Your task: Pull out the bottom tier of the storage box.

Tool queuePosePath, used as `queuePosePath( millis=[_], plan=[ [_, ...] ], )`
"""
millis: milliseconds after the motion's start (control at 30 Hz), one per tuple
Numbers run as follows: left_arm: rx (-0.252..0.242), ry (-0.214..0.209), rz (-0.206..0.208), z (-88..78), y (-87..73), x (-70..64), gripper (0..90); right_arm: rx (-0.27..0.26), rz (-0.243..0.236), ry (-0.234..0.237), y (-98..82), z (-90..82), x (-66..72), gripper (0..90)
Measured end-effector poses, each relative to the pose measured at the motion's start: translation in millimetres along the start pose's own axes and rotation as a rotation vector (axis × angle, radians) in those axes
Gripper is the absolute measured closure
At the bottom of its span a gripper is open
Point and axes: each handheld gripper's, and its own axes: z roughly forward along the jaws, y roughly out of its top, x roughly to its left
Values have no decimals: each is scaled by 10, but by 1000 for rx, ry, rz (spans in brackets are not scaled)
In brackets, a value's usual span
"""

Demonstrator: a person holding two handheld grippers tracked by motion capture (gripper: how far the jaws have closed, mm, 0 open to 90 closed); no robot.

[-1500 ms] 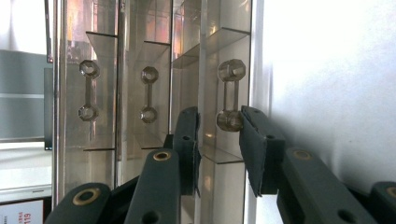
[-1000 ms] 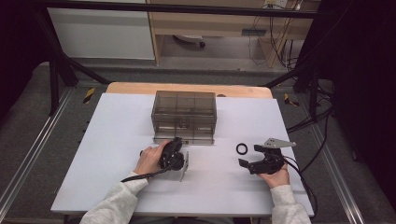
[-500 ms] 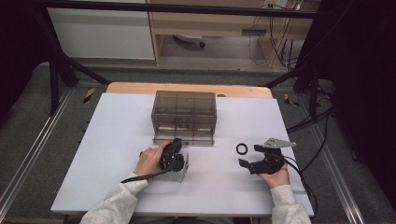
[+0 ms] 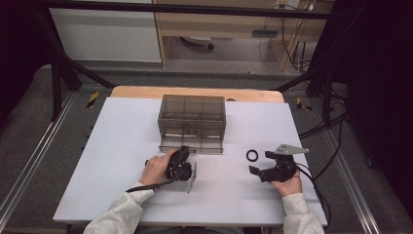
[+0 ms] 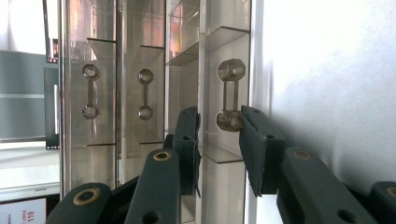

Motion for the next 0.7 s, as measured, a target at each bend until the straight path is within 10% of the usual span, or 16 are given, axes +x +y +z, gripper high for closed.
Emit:
queuePosePath(
  millis=[700],
  plan=[
    [6, 0, 8, -51, 13, -25, 684, 2, 1, 0, 0, 1, 0, 4]
  ],
)
